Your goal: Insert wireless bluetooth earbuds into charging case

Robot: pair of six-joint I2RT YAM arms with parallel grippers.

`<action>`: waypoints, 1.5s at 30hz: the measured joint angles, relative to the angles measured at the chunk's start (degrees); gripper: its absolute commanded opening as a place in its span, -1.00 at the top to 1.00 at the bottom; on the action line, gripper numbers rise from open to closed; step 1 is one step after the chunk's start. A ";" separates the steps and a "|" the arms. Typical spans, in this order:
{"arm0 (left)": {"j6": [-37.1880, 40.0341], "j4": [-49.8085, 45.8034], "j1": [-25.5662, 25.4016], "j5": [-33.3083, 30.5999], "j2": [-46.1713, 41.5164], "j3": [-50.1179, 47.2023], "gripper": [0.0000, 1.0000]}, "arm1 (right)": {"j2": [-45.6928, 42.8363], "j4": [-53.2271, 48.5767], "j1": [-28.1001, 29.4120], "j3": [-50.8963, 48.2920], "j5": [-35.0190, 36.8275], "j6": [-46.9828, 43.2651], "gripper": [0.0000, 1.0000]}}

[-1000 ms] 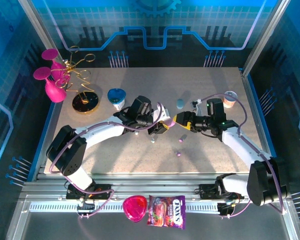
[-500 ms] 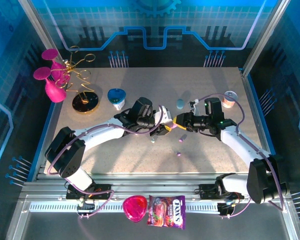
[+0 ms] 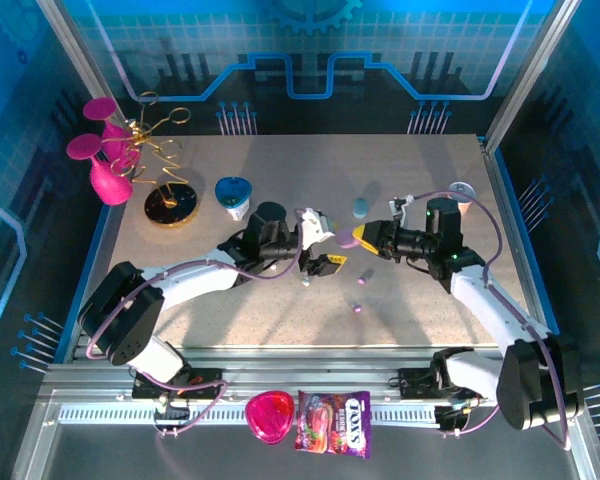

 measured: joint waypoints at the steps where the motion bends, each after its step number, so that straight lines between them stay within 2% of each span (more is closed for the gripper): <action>1: -2.40 4.70 0.63 0.59 0.04 -1.97 -0.73 | -0.87 1.86 -0.33 -0.50 -0.74 1.90 0.49; 8: -17.51 35.10 3.30 4.11 3.89 -6.86 -0.75 | -4.61 16.87 -0.96 -4.24 -4.59 16.65 0.50; 14: -21.88 45.09 3.32 6.38 4.37 -6.84 -0.72 | -5.73 26.36 -0.15 -4.61 -4.04 25.97 0.51; 26: -23.10 48.15 1.22 8.72 4.37 -6.32 -0.33 | -1.38 36.89 6.62 -4.55 0.31 34.01 0.51; 40: -22.67 48.78 1.75 8.07 4.31 -6.29 0.17 | -0.81 39.32 7.34 -4.55 -0.11 36.54 0.52; 45: -22.47 48.76 1.84 8.09 4.20 -6.29 0.28 | -0.76 39.69 7.34 -4.55 -0.07 36.98 0.51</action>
